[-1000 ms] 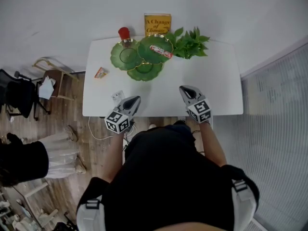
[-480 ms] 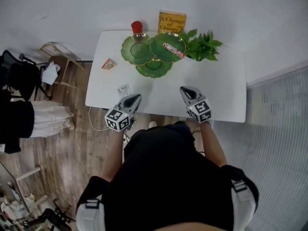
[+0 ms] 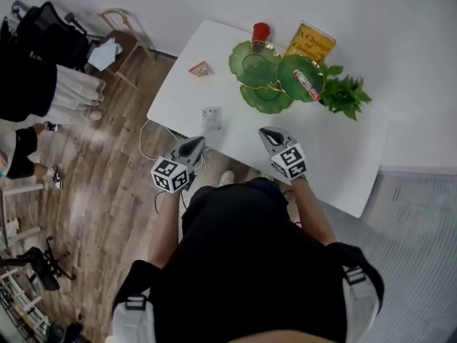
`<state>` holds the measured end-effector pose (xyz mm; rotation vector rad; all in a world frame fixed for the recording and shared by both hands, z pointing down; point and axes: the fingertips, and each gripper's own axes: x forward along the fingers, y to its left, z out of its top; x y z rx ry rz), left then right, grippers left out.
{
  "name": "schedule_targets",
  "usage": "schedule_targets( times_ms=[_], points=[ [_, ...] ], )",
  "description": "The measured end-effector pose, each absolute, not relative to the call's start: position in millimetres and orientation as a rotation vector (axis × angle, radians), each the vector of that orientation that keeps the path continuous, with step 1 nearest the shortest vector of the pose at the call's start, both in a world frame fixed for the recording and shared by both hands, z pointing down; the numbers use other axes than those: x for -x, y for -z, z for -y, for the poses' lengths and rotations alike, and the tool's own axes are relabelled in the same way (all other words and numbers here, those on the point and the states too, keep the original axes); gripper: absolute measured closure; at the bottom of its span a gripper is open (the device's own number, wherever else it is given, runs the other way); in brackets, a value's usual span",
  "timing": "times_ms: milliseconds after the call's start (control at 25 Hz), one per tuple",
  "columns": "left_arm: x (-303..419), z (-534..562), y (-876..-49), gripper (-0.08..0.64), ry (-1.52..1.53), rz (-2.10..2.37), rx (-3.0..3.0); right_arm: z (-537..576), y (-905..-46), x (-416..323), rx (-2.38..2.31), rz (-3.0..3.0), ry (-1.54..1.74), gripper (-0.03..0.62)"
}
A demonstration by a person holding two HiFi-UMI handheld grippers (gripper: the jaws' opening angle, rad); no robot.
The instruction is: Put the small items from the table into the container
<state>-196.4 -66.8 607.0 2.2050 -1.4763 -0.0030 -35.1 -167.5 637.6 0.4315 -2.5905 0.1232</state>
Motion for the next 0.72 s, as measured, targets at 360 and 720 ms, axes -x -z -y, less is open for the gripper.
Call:
schedule_targets(
  times_ms=[360,720],
  points=[
    [235,10,-613,0.558,0.115,1.708,-1.983,149,-686,133,-0.031,2.533,-0.050,0.569],
    [243,-19,-625,0.558,0.128,1.759,-1.896,138,-716,197,0.129,2.468,0.013,0.569]
  ],
)
